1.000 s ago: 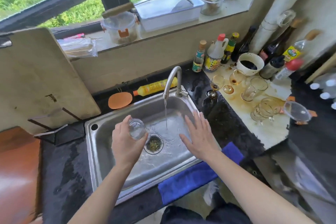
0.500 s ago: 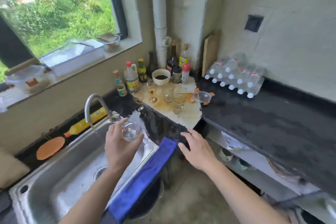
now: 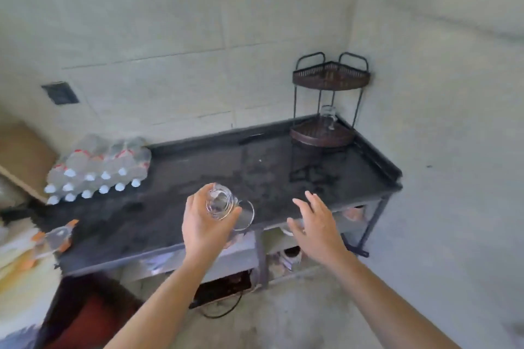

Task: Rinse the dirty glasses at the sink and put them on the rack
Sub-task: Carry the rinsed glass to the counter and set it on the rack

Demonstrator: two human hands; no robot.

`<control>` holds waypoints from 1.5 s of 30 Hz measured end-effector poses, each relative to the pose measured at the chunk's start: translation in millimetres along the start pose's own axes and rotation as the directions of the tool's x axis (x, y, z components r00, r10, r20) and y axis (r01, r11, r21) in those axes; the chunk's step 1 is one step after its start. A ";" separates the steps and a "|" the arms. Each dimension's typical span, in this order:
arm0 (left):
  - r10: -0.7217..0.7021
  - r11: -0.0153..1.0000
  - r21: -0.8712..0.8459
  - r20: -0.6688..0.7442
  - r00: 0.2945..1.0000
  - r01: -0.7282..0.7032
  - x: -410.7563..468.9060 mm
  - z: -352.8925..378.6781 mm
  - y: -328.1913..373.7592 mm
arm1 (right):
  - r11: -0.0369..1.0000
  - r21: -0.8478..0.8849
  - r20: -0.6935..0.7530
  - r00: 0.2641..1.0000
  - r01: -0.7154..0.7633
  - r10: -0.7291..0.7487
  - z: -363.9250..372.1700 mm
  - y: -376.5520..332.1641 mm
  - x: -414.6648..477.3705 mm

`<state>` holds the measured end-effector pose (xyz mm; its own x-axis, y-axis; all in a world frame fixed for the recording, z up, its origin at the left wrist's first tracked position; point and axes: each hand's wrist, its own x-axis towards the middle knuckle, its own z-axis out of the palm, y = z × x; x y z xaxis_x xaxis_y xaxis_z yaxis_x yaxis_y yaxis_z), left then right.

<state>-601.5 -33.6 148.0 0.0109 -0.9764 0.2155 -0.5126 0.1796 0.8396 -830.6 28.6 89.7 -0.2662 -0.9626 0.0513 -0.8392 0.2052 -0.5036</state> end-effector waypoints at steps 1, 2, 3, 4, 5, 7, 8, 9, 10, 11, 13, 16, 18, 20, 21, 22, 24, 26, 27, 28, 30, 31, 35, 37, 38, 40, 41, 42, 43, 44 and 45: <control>0.034 0.999 -0.028 0.036 0.999 -0.033 8.2 24.4 19.6 | 0.999 -0.001 -0.032 0.999 -0.042 0.042 -13.4 20.4 2.9; 0.073 0.996 -0.059 0.066 0.995 -0.069 16.7 47.7 37.0 | 0.997 0.002 -0.065 0.994 -0.083 0.083 -25.5 38.9 7.1; 0.111 0.991 -0.086 0.090 0.990 -0.103 25.2 68.7 52.8 | 0.993 0.010 -0.089 0.989 -0.118 0.119 -36.0 54.1 12.3; 0.141 0.986 -0.110 0.112 0.984 -0.129 34.0 87.8 66.6 | 0.989 0.021 -0.108 0.983 -0.149 0.150 -45.2 66.7 19.0; 0.165 0.981 -0.128 0.135 0.977 -0.147 43.9 106.9 78.5 | 0.984 0.026 -0.126 0.976 -0.175 0.177 -53.3 78.5 27.9; 0.198 0.973 -0.151 0.172 0.965 -0.173 65.3 142.8 97.6 | 0.977 0.011 -0.155 0.965 -0.213 0.212 -66.4 100.3 52.0; 0.215 0.970 -0.157 0.184 0.959 -0.188 77.2 160.4 104.5 | 0.974 0.002 -0.163 0.961 -0.225 0.222 -71.5 110.5 66.8; 0.228 0.966 -0.164 0.191 0.955 -0.198 89.9 178.1 109.2 | 0.972 -0.008 -0.169 0.958 -0.234 0.230 -76.1 120.5 83.2; 0.232 0.964 -0.174 0.196 0.953 -0.199 103.8 196.0 111.7 | 0.970 -0.018 -0.175 0.956 -0.242 0.235 -79.9 130.4 100.5; 0.230 0.963 -0.185 0.199 0.953 -0.194 118.7 214.1 113.3 | 0.969 -0.029 -0.177 0.955 -0.246 0.237 -83.0 140.7 118.7; 0.207 0.967 -0.194 0.213 0.955 -0.167 151.0 248.6 114.2 | 0.967 -0.038 -0.153 0.958 -0.251 0.243 -87.2 160.7 156.1; 0.139 0.976 -0.194 0.217 0.966 -0.097 203.3 293.5 115.6 | 0.963 -0.071 -0.063 0.964 -0.261 0.257 -94.3 190.9 212.0; 0.095 0.981 -0.183 0.219 0.971 -0.055 235.2 319.3 114.6 | 0.962 -0.101 -0.003 0.967 -0.255 0.256 -99.3 209.2 248.8; 0.058 0.987 -0.162 0.235 0.970 -0.020 265.3 342.1 112.7 | 0.961 -0.110 0.035 0.965 -0.253 0.258 -100.7 223.4 283.4; 0.045 0.989 -0.147 0.243 0.969 -0.009 279.3 353.6 111.1 | 0.960 -0.108 0.051 0.963 -0.259 0.266 -99.8 229.9 298.2; 0.033 0.992 -0.126 0.251 0.968 -0.001 291.7 365.2 109.3 | 0.957 -0.105 0.066 0.958 -0.270 0.278 -98.3 236.1 311.1; 0.005 0.997 -0.079 0.270 0.963 0.017 313.2 388.0 103.0 | 0.955 -0.100 0.104 0.951 -0.280 0.290 -91.6 247.5 333.5; -0.017 0.999 -0.029 0.300 0.954 0.027 333.3 412.5 94.1 | 0.958 -0.098 0.147 0.948 -0.270 0.282 -80.2 258.9 357.0; -0.025 1.000 0.000 0.312 0.950 0.026 342.5 425.0 89.2 | 0.959 -0.101 0.169 0.945 -0.265 0.279 -73.2 265.1 369.5; -0.031 0.999 0.030 0.321 0.947 0.023 350.7 437.2 83.7 | 0.959 -0.105 0.193 0.941 -0.263 0.279 -65.3 272.0 382.3; -0.047 0.996 0.084 0.326 0.944 0.020 365.5 461.3 73.7 | 0.961 -0.115 0.244 0.931 -0.251 0.272 -49.0 286.4 409.2; -0.060 0.994 0.107 0.325 0.944 0.026 372.8 472.4 69.6 | 0.964 -0.116 0.279 0.924 -0.238 0.261 -41.4 292.5 422.2; -0.073 0.981 0.196 0.332 0.941 0.007 407.0 513.8 52.6 | 0.979 -0.150 0.393 0.901 -0.135 0.185 -15.6 313.8 474.1; -0.059 0.968 0.249 0.357 0.932 -0.034 423.5 532.5 41.9 | 0.976 -0.199 0.416 0.894 -0.089 0.167 -3.0 325.1 495.2; -0.057 0.961 0.271 0.365 0.929 -0.048 431.5 541.2 37.5 | 0.972 -0.222 0.427 0.889 -0.074 0.165 2.8 330.3 503.1; -0.052 0.954 0.295 0.354 0.934 -0.059 446.3 557.0 32.0 | 0.965 -0.258 0.463 0.872 -0.040 0.160 11.5 340.1 513.5; -0.052 0.952 0.300 0.339 0.940 -0.056 453.5 564.2 31.2 | 0.962 -0.272 0.486 0.861 -0.013 0.149 15.2 345.1 516.8; -0.053 0.951 0.304 0.325 0.944 -0.051 460.4 570.7 31.4 | 0.959 -0.283 0.506 0.852 0.018 0.133 17.8 349.5 518.7; -0.061 0.951 0.306 0.317 0.946 -0.042 467.1 577.2 29.8 | 0.957 -0.288 0.519 0.847 0.043 0.118 19.9 353.1 519.6; -0.068 0.950 0.309 0.317 0.946 -0.035 472.8 582.8 28.2 | 0.957 -0.286 0.525 0.844 0.057 0.107 21.2 355.7 520.3; -0.074 0.951 0.307 0.321 0.944 -0.030 477.5 588.0 24.8 | 0.958 -0.281 0.529 0.843 0.063 0.099 21.6 357.7 520.9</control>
<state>-1113.7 -565.8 -21.4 -0.2277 -0.9735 -0.0188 -0.7512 0.1633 0.6395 -1259.2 -403.2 -82.4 -0.0570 -0.8845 -0.4630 -0.9537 0.1854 -0.2368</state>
